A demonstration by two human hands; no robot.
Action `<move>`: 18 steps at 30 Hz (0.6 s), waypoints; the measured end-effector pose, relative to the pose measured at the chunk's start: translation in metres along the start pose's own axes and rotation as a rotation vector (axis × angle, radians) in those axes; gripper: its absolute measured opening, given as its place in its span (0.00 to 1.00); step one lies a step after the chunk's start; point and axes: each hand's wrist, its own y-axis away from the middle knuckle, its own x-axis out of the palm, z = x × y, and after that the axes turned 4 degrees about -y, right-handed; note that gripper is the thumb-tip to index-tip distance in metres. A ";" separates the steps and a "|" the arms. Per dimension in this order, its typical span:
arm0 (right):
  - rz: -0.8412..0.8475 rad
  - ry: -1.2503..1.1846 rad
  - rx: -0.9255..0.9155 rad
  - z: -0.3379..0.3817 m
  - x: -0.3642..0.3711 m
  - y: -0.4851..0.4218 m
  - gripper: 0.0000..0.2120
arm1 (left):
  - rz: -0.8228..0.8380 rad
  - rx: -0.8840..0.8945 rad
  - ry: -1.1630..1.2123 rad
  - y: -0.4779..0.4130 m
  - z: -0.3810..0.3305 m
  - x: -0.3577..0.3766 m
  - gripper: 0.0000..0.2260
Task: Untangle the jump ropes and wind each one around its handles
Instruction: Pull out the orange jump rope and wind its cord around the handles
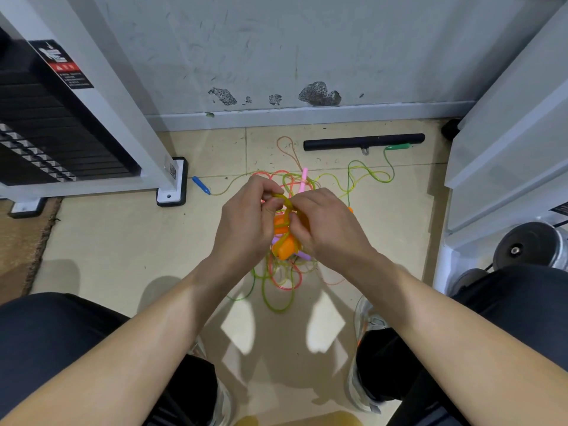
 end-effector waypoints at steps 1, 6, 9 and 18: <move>-0.001 0.020 0.011 0.000 0.000 0.000 0.15 | -0.001 0.010 -0.014 -0.001 0.001 0.000 0.05; -0.028 0.083 0.056 -0.001 -0.001 0.001 0.12 | 0.011 0.034 -0.057 -0.007 0.004 -0.004 0.06; -0.037 0.099 0.101 -0.002 0.000 0.002 0.14 | 0.022 0.052 -0.059 -0.009 0.004 -0.005 0.06; 0.045 0.123 0.159 -0.010 0.006 0.006 0.13 | 0.077 0.082 -0.144 -0.013 0.006 -0.005 0.05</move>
